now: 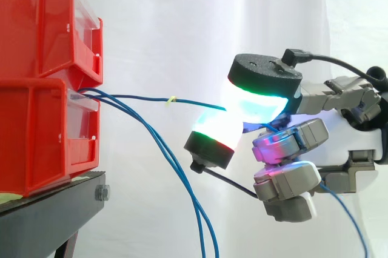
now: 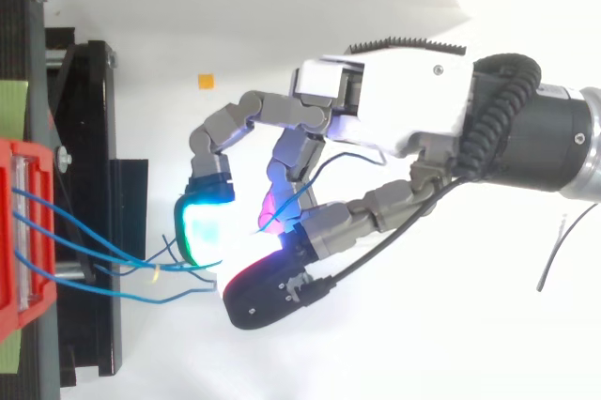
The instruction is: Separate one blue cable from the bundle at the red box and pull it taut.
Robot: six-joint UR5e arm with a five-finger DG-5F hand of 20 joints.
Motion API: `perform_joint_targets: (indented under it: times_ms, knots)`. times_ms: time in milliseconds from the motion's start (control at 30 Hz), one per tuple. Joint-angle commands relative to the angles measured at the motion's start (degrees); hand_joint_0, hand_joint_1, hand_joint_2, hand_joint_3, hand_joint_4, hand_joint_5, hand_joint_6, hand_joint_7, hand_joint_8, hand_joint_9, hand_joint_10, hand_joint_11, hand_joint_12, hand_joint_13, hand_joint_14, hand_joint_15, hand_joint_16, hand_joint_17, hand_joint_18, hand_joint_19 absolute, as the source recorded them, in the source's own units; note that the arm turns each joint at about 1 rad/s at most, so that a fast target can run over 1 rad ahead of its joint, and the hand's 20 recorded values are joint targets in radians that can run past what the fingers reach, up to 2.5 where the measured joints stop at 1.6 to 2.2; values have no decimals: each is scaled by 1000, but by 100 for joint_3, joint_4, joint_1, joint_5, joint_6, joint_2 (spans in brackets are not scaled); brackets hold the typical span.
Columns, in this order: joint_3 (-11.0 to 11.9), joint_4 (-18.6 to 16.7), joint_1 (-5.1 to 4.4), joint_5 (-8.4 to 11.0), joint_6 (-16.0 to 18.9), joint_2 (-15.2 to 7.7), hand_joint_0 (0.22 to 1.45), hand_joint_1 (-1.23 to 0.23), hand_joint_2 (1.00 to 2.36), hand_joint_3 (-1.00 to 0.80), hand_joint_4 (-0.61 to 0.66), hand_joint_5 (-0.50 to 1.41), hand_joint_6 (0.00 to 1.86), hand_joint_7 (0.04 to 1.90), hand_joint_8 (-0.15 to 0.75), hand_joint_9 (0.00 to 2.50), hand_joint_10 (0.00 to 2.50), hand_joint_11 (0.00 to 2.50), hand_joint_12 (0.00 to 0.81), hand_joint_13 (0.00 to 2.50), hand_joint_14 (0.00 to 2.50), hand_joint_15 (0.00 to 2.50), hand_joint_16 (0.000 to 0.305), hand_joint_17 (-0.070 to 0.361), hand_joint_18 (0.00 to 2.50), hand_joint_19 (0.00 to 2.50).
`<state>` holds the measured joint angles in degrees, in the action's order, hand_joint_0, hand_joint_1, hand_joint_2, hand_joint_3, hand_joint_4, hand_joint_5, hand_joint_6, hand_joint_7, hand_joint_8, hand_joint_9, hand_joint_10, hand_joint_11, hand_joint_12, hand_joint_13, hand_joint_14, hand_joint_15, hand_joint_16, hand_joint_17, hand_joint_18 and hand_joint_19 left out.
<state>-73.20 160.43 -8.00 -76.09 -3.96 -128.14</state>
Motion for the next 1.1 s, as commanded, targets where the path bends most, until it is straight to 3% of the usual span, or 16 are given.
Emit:
perform_joint_targets:
  times_ms: [0, 233, 433, 567, 1067]
  knots:
    - [-1, 129, -8, -3, 62, -1, 674, -811, 1016, -230, 79, -130, 931, 1246, 315, 1173, 765, 1652, 393, 1276, 11, 1475, 54, 122, 1108, 952]
    - [-1, 244, -17, 24, -176, -1, 631, -744, 1013, -323, 102, -133, 917, 1196, 315, 1197, 523, 1745, 396, 1241, 13, 1439, 54, 122, 1076, 960]
    - [-1, 305, -17, 6, -255, -1, 607, -712, 1006, -423, 113, -132, 905, 1172, 321, 1203, 498, 1736, 394, 1243, 14, 1432, 54, 122, 1069, 959]
    - [-1, 296, -17, 15, -483, -1, 584, -733, 1000, -495, 125, -132, 893, 1193, 321, 1206, 472, 1741, 399, 1244, 14, 1427, 55, 123, 1071, 956]
    - [-1, 252, -17, 59, -554, -1, 537, -712, 1000, -500, 132, -130, 878, 1168, 339, 1218, 422, 1743, 413, 1257, 12, 1424, 57, 129, 1075, 954]
